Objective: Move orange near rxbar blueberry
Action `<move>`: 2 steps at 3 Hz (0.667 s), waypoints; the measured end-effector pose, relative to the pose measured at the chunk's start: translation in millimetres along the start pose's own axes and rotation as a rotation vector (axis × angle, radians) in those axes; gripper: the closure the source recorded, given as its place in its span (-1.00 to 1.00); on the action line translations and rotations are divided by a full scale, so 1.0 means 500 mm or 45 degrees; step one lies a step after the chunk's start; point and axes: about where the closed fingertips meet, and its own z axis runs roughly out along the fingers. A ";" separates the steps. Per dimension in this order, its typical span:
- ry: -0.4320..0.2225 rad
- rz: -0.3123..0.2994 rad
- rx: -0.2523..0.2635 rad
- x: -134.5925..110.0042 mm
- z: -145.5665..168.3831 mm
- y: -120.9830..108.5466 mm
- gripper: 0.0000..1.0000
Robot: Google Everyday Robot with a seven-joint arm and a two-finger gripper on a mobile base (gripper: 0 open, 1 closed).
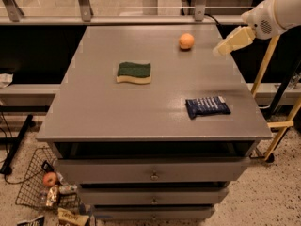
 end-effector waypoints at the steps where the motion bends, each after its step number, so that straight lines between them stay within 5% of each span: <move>1: -0.082 0.124 0.046 -0.025 0.100 -0.005 -1.00; 2: -0.144 0.218 0.114 -0.059 0.179 -0.020 -1.00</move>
Offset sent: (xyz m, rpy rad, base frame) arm 0.1177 0.0890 -0.0434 0.2570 -0.0884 -0.2693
